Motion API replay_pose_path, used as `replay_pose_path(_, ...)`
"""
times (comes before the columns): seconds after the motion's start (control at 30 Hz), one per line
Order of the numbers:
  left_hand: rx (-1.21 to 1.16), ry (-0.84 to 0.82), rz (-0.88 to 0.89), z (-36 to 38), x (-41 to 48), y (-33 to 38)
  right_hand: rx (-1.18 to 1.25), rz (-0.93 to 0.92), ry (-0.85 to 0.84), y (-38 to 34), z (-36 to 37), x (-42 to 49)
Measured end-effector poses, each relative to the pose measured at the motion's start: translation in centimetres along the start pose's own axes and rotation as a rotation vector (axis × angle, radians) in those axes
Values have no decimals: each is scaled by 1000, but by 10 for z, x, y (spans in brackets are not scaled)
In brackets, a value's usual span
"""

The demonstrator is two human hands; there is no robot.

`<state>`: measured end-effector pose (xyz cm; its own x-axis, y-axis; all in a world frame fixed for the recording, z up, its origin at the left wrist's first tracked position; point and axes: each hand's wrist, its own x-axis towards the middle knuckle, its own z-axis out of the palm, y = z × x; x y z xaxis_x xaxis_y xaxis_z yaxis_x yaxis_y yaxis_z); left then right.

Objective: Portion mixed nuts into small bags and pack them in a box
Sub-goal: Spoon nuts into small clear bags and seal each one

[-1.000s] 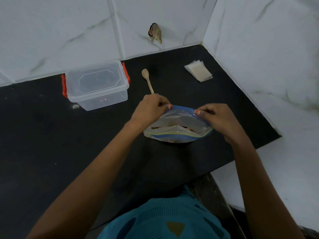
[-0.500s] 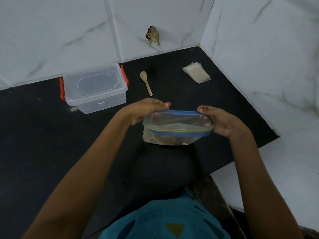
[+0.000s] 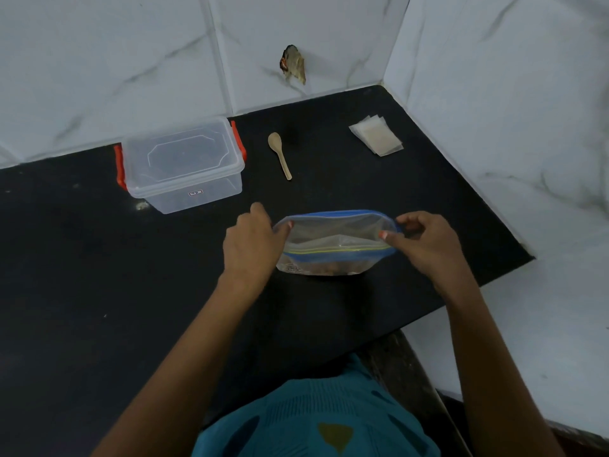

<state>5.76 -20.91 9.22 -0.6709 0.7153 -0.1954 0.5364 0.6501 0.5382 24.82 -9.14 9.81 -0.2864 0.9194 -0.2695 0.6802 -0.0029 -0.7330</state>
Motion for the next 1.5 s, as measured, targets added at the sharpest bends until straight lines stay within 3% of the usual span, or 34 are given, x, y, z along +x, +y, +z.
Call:
replay_pose_path(0.17,-137,37,38,1,-8,3,34,46,97,2,7,-5)
replay_pose_path(0.4,-145,74,65,4,-14,2,42,110,-40,-1,11,-2)
replay_pose_path(0.5,-187,71,68,2,-15,-2,59,75,5,-1,8,-3)
replay_pose_path(0.77,-325,54,76,-15,-7,-2,306,124,49,3,-12,1)
replay_pose_path(0.97,-133,-45,109,-9,-3,-1,53,-23,43,6,-11,1)
replay_pose_path(1.13,73,48,306,-6,-4,4,-133,-285,119,5,-9,2)
replay_pose_path(1.23,66,-28,372,-9,-3,8,-252,-450,45,3,-10,5)
replay_pose_path(1.5,50,-110,322,-21,11,3,-408,-526,-226,-7,-36,17)
